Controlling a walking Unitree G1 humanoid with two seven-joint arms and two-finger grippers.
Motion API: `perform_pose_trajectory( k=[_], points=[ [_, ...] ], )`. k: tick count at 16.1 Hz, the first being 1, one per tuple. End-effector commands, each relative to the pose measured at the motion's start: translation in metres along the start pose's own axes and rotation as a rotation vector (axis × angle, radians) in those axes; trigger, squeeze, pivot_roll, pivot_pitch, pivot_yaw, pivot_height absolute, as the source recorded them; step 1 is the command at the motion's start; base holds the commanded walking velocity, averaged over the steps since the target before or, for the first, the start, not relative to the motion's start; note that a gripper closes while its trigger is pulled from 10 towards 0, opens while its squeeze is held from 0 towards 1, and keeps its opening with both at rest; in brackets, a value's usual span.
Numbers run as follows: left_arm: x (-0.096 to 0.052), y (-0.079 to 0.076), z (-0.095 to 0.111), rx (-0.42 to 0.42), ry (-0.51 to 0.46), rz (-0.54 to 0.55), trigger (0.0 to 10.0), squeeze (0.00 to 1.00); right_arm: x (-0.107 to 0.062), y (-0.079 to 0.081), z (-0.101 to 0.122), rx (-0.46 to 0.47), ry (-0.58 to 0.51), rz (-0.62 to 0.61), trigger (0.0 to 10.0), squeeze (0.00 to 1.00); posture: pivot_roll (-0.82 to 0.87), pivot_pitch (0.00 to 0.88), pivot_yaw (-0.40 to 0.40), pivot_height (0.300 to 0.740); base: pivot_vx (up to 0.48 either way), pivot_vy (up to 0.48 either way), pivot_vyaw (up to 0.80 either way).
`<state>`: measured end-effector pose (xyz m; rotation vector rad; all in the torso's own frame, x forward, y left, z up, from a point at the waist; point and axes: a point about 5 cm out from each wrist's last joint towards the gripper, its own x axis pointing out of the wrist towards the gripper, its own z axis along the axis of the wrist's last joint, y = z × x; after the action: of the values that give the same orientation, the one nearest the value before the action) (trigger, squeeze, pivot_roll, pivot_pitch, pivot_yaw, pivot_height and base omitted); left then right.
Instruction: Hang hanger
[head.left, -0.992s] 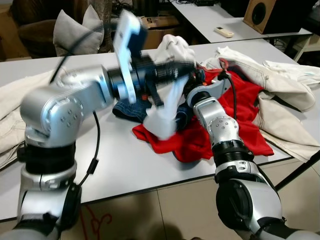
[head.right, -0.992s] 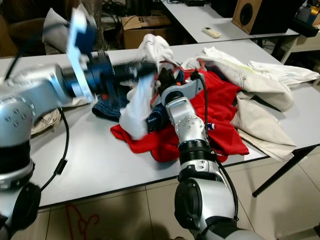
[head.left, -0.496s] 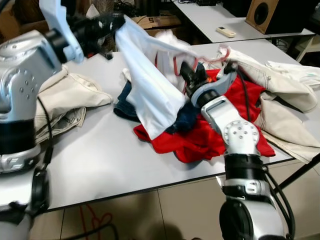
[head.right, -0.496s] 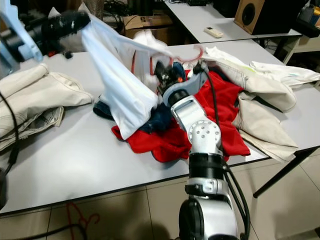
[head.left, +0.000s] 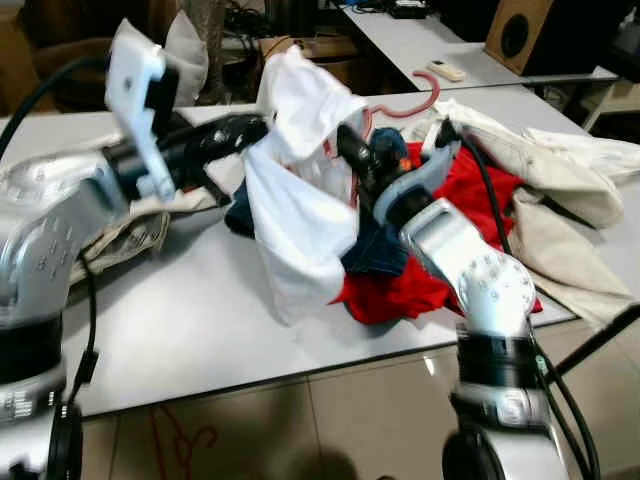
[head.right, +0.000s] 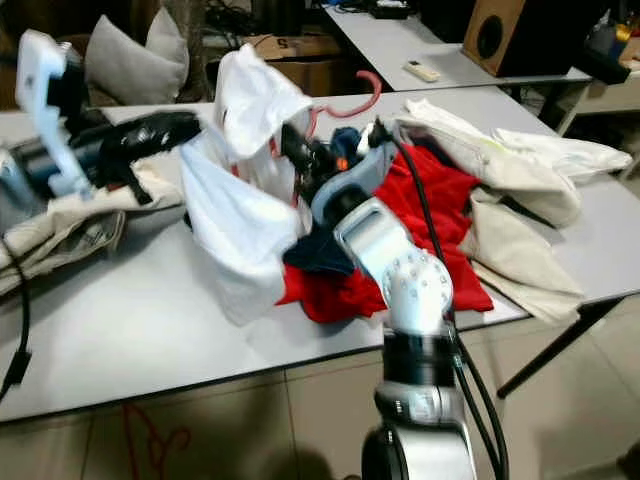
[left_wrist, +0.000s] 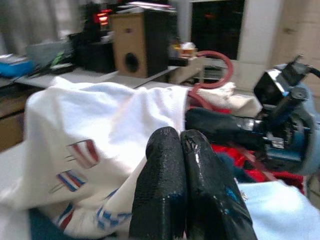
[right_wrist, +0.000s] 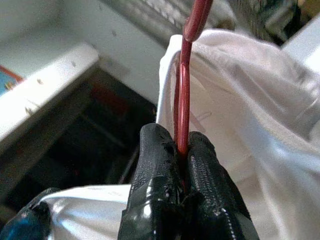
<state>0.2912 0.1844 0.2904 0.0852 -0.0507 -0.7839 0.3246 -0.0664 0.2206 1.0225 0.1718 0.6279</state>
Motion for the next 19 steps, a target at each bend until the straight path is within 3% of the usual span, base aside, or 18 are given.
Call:
perform_pose_trajectory(
  k=[1,5,10,11,12,14,16,19],
  points=[
    [-0.009,0.003,-0.003,-0.006,-0.011,0.09,0.0,0.0,-0.004,0.014,-0.007,-0.043,0.048,0.075,10.0,0.0,-0.01,0.0,-0.041,0.74,0.0,0.0,0.8],
    [-0.028,0.004,-0.019,-0.083,-0.031,0.255,0.0,0.0,-0.024,0.026,0.003,-0.125,0.021,0.11,10.0,0.0,-0.01,0.0,-0.042,0.74,0.0,0.0,0.8],
    [-0.018,-0.018,-0.027,-0.154,-0.079,0.222,0.0,0.0,-0.037,0.044,0.021,-0.239,-0.045,0.138,10.0,0.0,-0.01,0.0,-0.044,0.74,0.0,0.0,0.8],
    [-0.014,-0.023,-0.013,-0.134,-0.148,0.174,0.0,0.0,-0.035,0.061,0.039,-0.289,-0.106,0.185,10.0,0.0,-0.02,0.0,-0.042,0.74,0.0,0.0,0.8],
    [-0.012,-0.024,0.0,-0.132,-0.214,0.148,0.0,0.0,-0.034,0.083,0.054,-0.271,-0.165,0.275,10.0,0.0,-0.01,0.0,-0.044,0.74,0.0,0.0,0.8],
    [-0.012,-0.026,0.016,-0.13,-0.294,0.112,0.0,0.0,-0.034,0.106,0.064,-0.279,-0.201,0.367,10.0,0.0,-0.02,0.0,-0.044,0.74,0.0,0.0,0.8],
    [-0.01,-0.029,0.015,-0.139,-0.292,0.111,0.0,0.0,-0.035,0.106,0.058,-0.351,-0.168,0.374,10.0,0.0,-0.01,0.0,-0.045,0.74,0.0,0.0,0.8],
    [-0.009,-0.029,0.013,-0.144,-0.283,0.11,0.0,0.0,-0.034,0.096,0.048,-0.334,-0.135,0.333,10.0,0.0,-0.01,0.0,-0.043,0.74,0.0,0.0,0.8]
  ],
)
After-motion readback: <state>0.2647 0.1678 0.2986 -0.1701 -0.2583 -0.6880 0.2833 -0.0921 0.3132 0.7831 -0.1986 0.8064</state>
